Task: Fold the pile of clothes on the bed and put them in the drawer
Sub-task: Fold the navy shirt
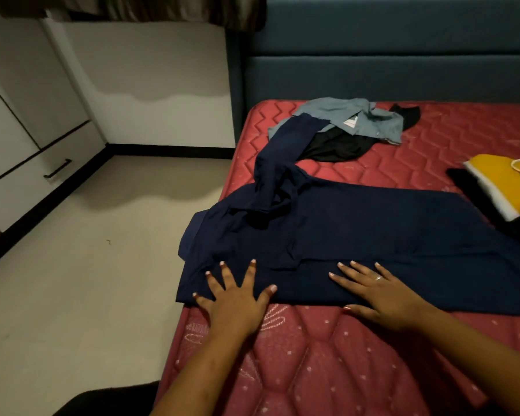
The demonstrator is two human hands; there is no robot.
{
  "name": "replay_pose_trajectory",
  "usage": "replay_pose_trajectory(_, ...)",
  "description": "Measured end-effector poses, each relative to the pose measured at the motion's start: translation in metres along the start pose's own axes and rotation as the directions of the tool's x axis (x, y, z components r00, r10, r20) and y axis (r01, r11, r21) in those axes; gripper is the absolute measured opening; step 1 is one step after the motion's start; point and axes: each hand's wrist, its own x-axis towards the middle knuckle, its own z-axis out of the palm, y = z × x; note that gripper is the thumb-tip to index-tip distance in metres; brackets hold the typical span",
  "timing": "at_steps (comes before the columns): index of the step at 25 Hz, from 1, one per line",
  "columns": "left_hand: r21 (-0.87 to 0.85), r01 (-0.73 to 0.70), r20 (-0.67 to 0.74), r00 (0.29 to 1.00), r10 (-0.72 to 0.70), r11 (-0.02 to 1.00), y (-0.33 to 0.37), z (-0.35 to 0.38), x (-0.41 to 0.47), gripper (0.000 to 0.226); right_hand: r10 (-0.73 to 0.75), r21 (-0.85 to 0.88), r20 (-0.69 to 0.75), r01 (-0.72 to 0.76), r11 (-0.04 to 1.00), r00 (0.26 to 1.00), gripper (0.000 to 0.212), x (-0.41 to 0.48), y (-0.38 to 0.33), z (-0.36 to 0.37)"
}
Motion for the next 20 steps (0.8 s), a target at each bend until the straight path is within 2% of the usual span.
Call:
replay_pose_trajectory(2, 0.068, -0.005, -0.154, 0.988, 0.016, 0.998, 0.014, -0.004, 0.005, 0.071, 0.084, 0.09, 0.057, -0.089, 0.992, 0.995, 0.084, -0.017, 0.021, -0.002)
replay_pose_trajectory(4, 0.159, -0.168, -0.318, 0.924, 0.211, 0.973, 0.04, -0.008, 0.018, 0.063, 0.109, 0.181, 0.051, -0.116, 0.977, 0.993, 0.086, -0.015, 0.019, -0.004)
replay_pose_trajectory(6, 0.228, -0.326, -0.265, 0.886, 0.381, 0.917, 0.064, -0.012, 0.032, 0.053, 0.062, 0.212, 0.002, -0.061, 0.975, 0.998, 0.083, -0.002, 0.001, -0.006)
replay_pose_trajectory(8, 0.273, -0.317, -0.212, 0.901, 0.379, 0.908, 0.071, -0.016, 0.049, 0.042, -0.017, 0.191, -0.056, 0.027, 0.981, 0.998, 0.079, 0.009, -0.014, -0.002)
replay_pose_trajectory(11, 0.265, -0.179, -0.298, 0.919, 0.257, 0.947, 0.056, -0.025, 0.068, 0.037, -0.027, 0.231, -0.085, 0.046, 0.972, 0.996, 0.076, 0.013, -0.015, 0.008)
replay_pose_trajectory(12, 0.278, -0.148, -0.359, 0.9, 0.245, 0.949, 0.052, -0.026, 0.071, 0.035, -0.015, 0.254, -0.082, 0.035, 0.967, 0.997, 0.078, 0.015, -0.015, 0.009)
replay_pose_trajectory(14, 0.335, -0.118, -0.504, 0.816, 0.283, 0.935, 0.06, -0.021, 0.071, 0.029, -0.003, 0.303, -0.053, 0.019, 0.953, 0.999, 0.08, 0.017, -0.016, 0.006)
replay_pose_trajectory(16, 0.332, -0.167, -0.58, 0.74, 0.341, 0.928, 0.084, -0.01, 0.063, 0.033, 0.002, 0.346, -0.015, 0.003, 0.938, 1.0, 0.071, 0.018, -0.015, 0.002)
replay_pose_trajectory(17, 0.303, -0.239, -0.581, 0.721, 0.378, 0.923, 0.098, -0.002, 0.058, 0.034, 0.022, 0.353, -0.008, -0.018, 0.936, 1.0, 0.063, 0.017, -0.01, 0.001)
replay_pose_trajectory(18, 0.253, -0.328, -0.561, 0.717, 0.415, 0.91, 0.114, 0.008, 0.051, 0.034, 0.065, 0.34, -0.014, -0.057, 0.939, 0.998, 0.057, 0.015, 0.001, 0.003)
replay_pose_trajectory(20, 0.175, -0.457, -0.466, 0.742, 0.482, 0.872, 0.146, 0.035, 0.034, 0.037, 0.244, 0.3, -0.044, -0.22, 0.928, 0.969, 0.055, 0.003, 0.038, 0.013)
